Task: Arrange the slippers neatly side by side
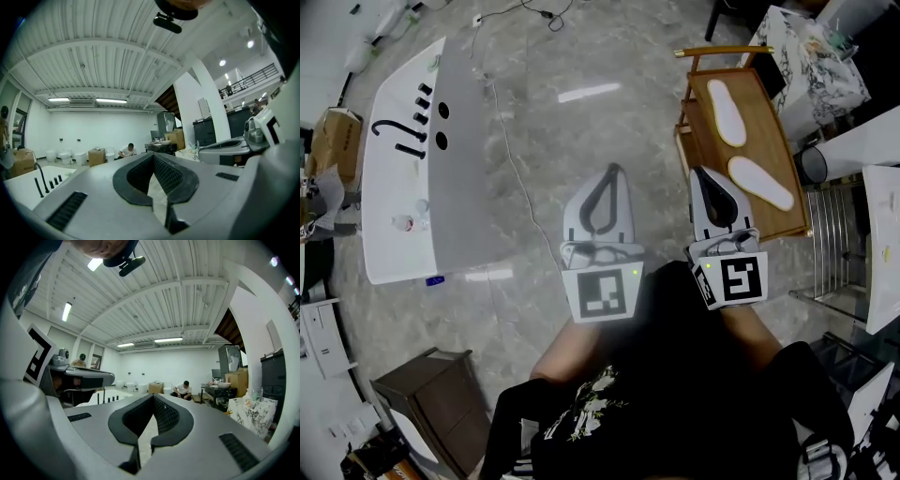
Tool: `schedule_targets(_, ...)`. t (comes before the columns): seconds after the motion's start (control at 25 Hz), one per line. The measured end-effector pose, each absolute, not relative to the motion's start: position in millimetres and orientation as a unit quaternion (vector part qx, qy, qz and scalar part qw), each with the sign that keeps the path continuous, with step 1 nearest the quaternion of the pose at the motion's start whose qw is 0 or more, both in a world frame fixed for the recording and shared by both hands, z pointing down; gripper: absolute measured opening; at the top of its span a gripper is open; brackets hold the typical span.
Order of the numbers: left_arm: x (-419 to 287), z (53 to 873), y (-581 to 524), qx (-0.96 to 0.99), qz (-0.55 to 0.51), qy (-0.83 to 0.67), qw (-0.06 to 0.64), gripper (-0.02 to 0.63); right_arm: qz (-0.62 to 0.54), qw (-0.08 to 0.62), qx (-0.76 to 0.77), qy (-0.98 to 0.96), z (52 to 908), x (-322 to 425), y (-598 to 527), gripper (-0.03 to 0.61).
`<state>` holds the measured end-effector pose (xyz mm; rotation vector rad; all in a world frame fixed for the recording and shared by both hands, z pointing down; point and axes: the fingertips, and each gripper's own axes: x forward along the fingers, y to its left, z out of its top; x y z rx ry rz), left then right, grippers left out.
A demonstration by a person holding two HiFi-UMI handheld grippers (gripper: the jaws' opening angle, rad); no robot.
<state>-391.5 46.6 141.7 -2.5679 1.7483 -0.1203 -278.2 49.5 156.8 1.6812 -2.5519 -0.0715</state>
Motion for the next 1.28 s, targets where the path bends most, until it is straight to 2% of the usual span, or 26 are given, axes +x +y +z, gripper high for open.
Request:
schedule_targets(0.36, -369, 155, 10, -0.864, -0.042, 0.500, 0.025, 0.002, -0.020, 0.055, 0.610, -0.790, 172, -249, 31, -0.002)
schedule_targets(0.92, -358, 190, -16, -0.888, -0.065, 0.455, -0.013, 0.002, 0.005, 0.104, 0.670, -0.735, 200, -211, 30, -0.002)
schedule_targets(1.28, -353, 196, -39, -0.887, -0.068, 0.457, -0.013, 0.002, 0.012, 0.104, 0.681, -0.725, 210, -197, 10, -0.002)
